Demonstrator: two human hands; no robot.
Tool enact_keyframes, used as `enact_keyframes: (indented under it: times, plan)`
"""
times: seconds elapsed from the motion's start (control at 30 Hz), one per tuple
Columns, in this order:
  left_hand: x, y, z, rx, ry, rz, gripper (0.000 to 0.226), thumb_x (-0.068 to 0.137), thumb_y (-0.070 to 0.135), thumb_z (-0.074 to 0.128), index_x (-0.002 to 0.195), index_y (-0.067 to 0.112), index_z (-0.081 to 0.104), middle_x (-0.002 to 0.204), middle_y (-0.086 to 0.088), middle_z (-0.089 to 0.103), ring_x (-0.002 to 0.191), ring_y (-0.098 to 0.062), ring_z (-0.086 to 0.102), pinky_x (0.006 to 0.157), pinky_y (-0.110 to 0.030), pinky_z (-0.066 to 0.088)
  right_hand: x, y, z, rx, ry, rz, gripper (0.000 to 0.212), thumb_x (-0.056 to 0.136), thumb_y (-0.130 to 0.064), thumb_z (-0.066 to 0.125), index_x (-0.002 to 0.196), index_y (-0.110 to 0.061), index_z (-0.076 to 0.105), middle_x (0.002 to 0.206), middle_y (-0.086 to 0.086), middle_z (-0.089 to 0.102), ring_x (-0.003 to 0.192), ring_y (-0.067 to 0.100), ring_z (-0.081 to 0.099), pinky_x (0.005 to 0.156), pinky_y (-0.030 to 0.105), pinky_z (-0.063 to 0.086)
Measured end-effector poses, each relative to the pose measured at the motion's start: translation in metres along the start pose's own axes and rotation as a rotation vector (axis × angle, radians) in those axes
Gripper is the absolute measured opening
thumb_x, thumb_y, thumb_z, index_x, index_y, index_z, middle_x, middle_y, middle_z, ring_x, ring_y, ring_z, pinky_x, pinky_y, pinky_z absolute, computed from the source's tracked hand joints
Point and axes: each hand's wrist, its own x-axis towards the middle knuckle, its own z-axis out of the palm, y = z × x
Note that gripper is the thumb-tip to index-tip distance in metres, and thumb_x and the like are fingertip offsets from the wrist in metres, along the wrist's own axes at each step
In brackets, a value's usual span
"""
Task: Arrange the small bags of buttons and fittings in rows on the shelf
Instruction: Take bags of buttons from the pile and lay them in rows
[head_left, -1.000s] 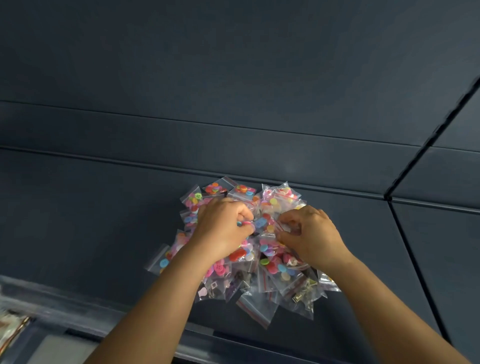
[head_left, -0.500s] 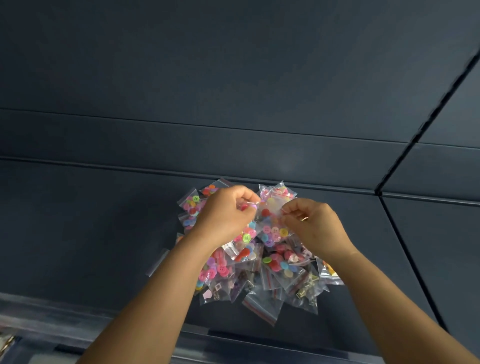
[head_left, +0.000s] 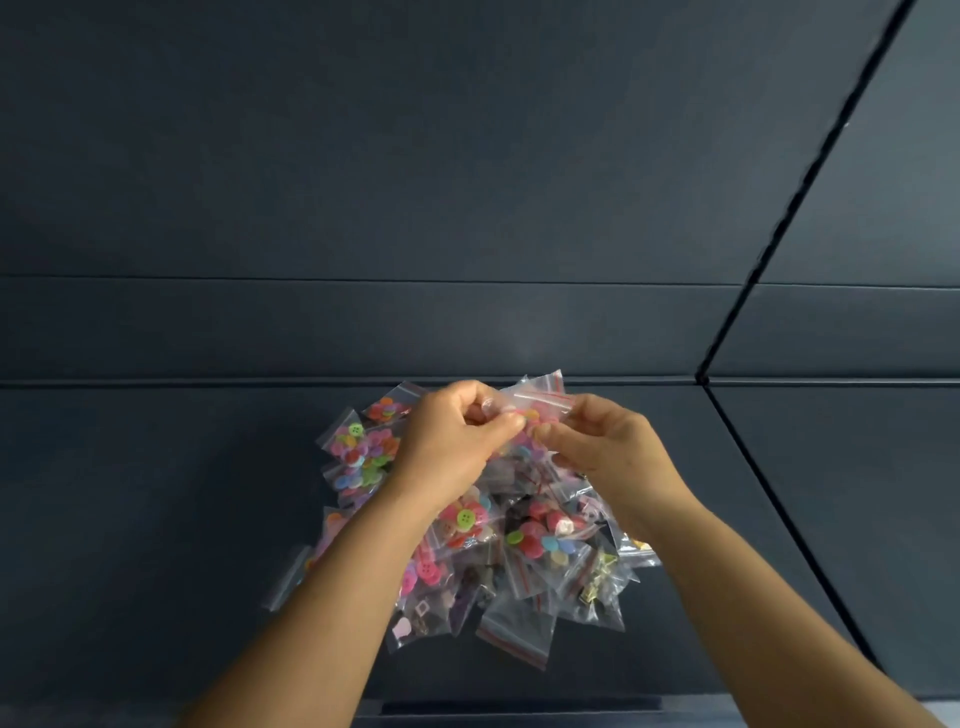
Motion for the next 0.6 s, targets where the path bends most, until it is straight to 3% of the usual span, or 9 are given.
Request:
enact_keyframes:
  times: [0.1,0.23,0.47,0.6]
  plan:
    - [0.002,0.006,-0.001,-0.089,-0.050,-0.017,0.007,0.081,0.019,0.072,0.082,0.017,0.065,0.078,0.000,0.072,0.066,-0.010,0.064,0.067,-0.028,0.052,-0.002,-0.004,0.004,0.146,0.048,0.009,0.005,0.083,-0.007,0.068,0.082,-0.003,0.070,0.073,0.010,0.068,0.064,0.018,0.059,0.061,0.024,0.050]
    - [0.005,0.017,-0.002,-0.121,-0.013,0.036,0.005,0.084,0.022,0.069,0.087,0.018,0.071,0.076,0.004,0.073,0.067,-0.004,0.067,0.059,-0.016,0.052,-0.006,-0.012,-0.001,0.084,0.137,-0.039,0.009,0.084,-0.012,0.068,0.078,-0.010,0.074,0.072,0.010,0.067,0.065,0.020,0.055,0.065,0.035,0.049]
    - [0.003,0.032,0.015,-0.330,-0.108,-0.037,0.012,0.090,0.017,0.063,0.079,0.017,0.069,0.065,0.002,0.072,0.062,-0.008,0.068,0.060,-0.021,0.054,-0.014,-0.012,-0.021,0.297,0.327,-0.020,0.018,0.087,-0.010,0.065,0.074,-0.013,0.076,0.068,0.006,0.066,0.065,0.018,0.056,0.073,0.036,0.056]
    - [0.006,0.037,0.030,-0.303,-0.095,-0.038,0.011,0.088,0.015,0.064,0.079,0.019,0.069,0.074,0.003,0.072,0.072,-0.013,0.068,0.070,-0.032,0.058,-0.018,-0.013,-0.038,0.314,0.366,-0.047,0.016,0.089,-0.010,0.062,0.079,-0.013,0.073,0.066,0.003,0.066,0.059,0.013,0.058,0.058,0.023,0.054]
